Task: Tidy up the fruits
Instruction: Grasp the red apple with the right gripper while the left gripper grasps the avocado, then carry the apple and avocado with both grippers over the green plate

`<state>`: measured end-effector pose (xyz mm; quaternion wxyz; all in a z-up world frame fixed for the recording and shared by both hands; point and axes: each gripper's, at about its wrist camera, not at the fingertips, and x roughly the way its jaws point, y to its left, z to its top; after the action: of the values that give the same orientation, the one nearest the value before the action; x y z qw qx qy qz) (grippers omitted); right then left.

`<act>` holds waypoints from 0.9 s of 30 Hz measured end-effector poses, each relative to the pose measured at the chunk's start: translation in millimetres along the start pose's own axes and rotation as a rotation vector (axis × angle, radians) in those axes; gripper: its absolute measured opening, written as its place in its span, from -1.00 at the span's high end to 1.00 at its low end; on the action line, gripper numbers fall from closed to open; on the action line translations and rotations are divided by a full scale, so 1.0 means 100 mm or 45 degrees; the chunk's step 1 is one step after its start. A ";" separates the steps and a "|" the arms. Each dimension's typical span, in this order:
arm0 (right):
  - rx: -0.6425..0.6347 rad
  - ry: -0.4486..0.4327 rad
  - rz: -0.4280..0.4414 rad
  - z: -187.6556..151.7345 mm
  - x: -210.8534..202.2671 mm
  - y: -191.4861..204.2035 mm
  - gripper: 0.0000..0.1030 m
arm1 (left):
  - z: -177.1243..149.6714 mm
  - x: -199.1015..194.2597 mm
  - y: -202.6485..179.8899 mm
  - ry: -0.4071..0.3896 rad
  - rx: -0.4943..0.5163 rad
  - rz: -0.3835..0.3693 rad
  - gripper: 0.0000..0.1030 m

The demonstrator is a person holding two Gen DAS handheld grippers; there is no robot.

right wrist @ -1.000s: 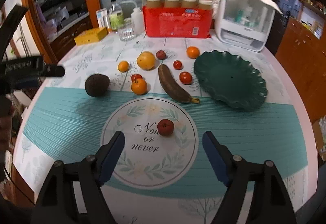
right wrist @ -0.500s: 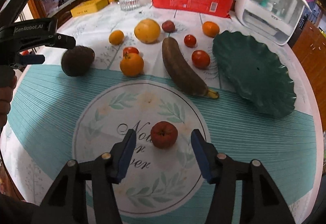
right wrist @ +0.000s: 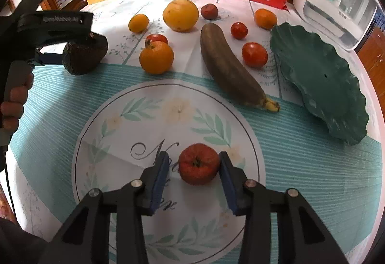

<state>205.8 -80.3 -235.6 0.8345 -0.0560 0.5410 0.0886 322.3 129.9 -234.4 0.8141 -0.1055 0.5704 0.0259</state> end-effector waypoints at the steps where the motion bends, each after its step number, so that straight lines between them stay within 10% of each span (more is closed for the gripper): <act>1: -0.001 -0.004 0.000 0.01 0.01 -0.01 0.21 | 0.00 0.02 0.00 0.009 0.001 0.003 -0.72; 8: -0.001 -0.005 -0.008 0.03 0.01 0.01 0.36 | -0.01 0.09 -0.06 0.039 0.017 -0.023 -0.24; 27: 0.070 -0.033 -0.037 -0.12 -0.27 0.02 0.37 | -0.19 -0.18 0.09 0.063 -0.077 -0.082 -0.23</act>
<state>183.3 -82.9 -215.8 0.8439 -0.0396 0.5315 0.0621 297.0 136.6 -225.6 0.7966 -0.1488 0.5857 0.0143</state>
